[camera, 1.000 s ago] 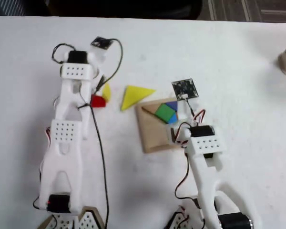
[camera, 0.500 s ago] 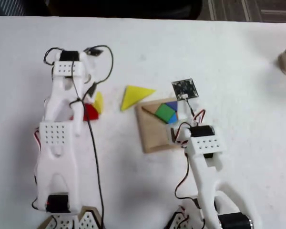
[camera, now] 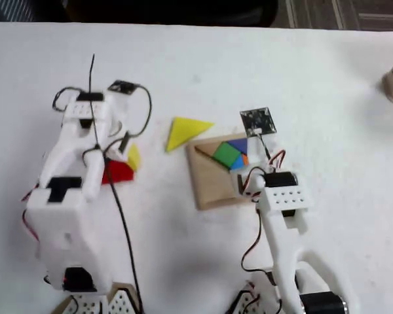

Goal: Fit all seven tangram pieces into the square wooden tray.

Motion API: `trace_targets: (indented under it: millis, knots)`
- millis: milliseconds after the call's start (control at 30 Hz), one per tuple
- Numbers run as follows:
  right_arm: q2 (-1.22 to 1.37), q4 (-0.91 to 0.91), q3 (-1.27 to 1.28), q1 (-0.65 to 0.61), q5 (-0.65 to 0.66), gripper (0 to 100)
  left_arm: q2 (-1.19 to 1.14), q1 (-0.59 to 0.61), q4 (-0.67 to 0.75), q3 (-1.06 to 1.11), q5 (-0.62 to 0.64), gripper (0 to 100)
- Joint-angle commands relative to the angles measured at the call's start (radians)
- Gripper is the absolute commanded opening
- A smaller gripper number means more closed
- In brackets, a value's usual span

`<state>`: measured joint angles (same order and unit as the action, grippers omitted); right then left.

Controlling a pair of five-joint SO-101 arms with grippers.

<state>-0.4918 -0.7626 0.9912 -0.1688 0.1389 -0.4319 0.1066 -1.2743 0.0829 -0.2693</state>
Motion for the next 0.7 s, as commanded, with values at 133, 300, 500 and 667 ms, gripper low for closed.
trace_targets:
  millis: [133, 300, 500, 667]
  knots:
    - [-0.038, 0.019, -0.015, 0.007, 0.011, 1.9, 0.214, 0.025, 0.121, 0.236, -0.121, 27]
    - [-0.036, 0.019, -0.015, 0.007, 0.011, 1.9, 0.312, 0.054, 0.138, 0.275, -0.232, 27]
    - [-0.036, 0.019, -0.015, 0.007, 0.011, 1.9, 0.544, 0.068, 0.244, 0.448, -0.330, 33]
    - [-0.036, 0.019, -0.015, 0.004, 0.011, 1.9, 0.624, 0.067, 0.298, 0.594, -0.425, 35]
